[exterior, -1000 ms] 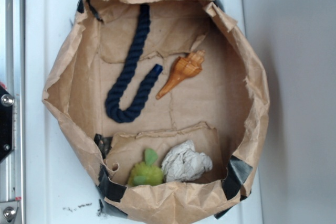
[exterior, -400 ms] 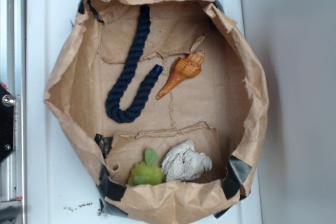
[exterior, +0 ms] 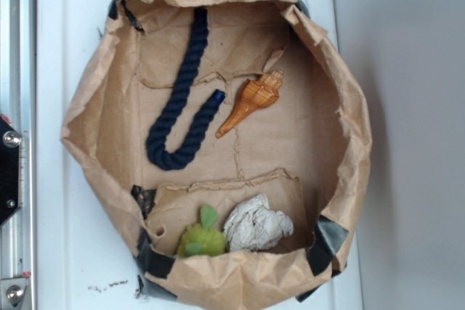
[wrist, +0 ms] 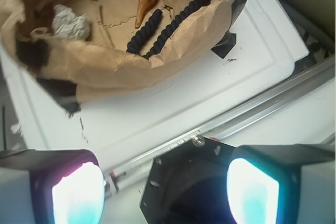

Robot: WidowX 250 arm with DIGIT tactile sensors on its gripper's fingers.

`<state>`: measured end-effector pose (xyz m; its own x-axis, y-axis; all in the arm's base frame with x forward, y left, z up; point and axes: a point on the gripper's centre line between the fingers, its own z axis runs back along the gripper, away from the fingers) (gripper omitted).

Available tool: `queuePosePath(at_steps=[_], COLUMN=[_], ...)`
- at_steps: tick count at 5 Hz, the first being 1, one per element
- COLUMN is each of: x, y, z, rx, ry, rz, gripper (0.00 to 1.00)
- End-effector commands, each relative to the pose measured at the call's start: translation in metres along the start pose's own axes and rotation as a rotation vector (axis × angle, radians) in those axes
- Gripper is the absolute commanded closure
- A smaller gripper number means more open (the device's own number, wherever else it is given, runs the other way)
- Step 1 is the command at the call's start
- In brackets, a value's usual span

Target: Grab the blue rope.

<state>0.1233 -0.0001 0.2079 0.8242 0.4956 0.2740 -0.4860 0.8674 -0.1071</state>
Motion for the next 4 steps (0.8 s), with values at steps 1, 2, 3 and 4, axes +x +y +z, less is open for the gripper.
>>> queuePosePath(at_steps=[1,2,3,4], x=[0.012,0.012,0.012,0.05], y=[0.007,0.007,0.007,0.0], z=[-0.016,-0.016,-0.016,-0.013], rx=[0.043,0.043,0.043,-0.033], ry=[-0.019,-0.019,-0.019,0.052], rz=[0.204,0.204,0.204,0.288], gripper=[0.0,0.0,0.0,0.0])
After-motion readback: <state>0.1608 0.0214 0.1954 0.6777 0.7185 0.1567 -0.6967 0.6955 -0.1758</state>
